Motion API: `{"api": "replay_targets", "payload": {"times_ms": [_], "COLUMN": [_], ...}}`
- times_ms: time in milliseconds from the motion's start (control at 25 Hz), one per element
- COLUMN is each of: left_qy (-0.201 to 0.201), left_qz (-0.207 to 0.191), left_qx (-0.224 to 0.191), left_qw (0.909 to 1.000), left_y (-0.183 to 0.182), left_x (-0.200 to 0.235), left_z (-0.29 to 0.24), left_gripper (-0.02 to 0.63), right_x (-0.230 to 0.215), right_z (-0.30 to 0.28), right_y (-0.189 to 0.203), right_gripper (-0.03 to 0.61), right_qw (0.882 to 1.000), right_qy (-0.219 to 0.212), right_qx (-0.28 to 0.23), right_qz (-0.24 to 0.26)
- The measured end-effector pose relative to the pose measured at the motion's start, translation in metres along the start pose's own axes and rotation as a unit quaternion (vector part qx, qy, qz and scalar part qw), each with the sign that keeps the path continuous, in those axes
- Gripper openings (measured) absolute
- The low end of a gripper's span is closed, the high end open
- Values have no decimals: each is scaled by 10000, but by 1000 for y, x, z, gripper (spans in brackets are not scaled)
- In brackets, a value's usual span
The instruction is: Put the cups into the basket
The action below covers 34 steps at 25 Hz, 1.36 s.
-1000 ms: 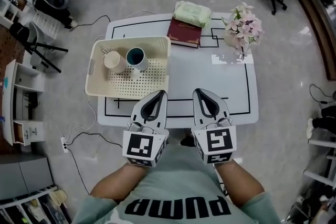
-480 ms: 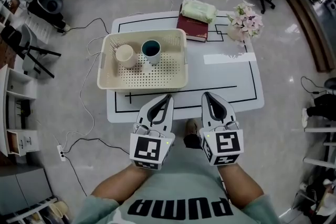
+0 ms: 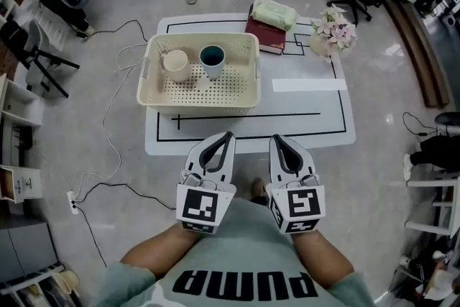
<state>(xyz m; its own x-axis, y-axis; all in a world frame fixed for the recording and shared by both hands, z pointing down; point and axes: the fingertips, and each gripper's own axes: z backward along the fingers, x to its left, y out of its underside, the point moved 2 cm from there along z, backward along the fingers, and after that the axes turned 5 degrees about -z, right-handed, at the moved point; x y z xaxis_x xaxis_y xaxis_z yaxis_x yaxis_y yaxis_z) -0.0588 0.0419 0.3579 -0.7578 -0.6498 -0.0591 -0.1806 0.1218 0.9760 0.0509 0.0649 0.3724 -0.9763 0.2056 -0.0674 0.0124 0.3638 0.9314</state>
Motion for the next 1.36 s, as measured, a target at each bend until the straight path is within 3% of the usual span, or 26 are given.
{"api": "replay_targets", "payload": {"times_ms": [680,1360], "left_qy": [-450,-571], "left_qz": [-31,64], "left_qx": [152,131], "left_qw": [9989,9983], "left_y": [8,6], "left_x": [-33,-38], "left_z": [4,3], "left_gripper": [5,5], "right_x": [-14,-21], "right_z": [16,20], "right_y": [24,21], "right_gripper": [11,11], "right_qw": [9988,9985], "right_qy": [-491,-539], "right_qx": [30,-31], "right_qz": [51,88]}}
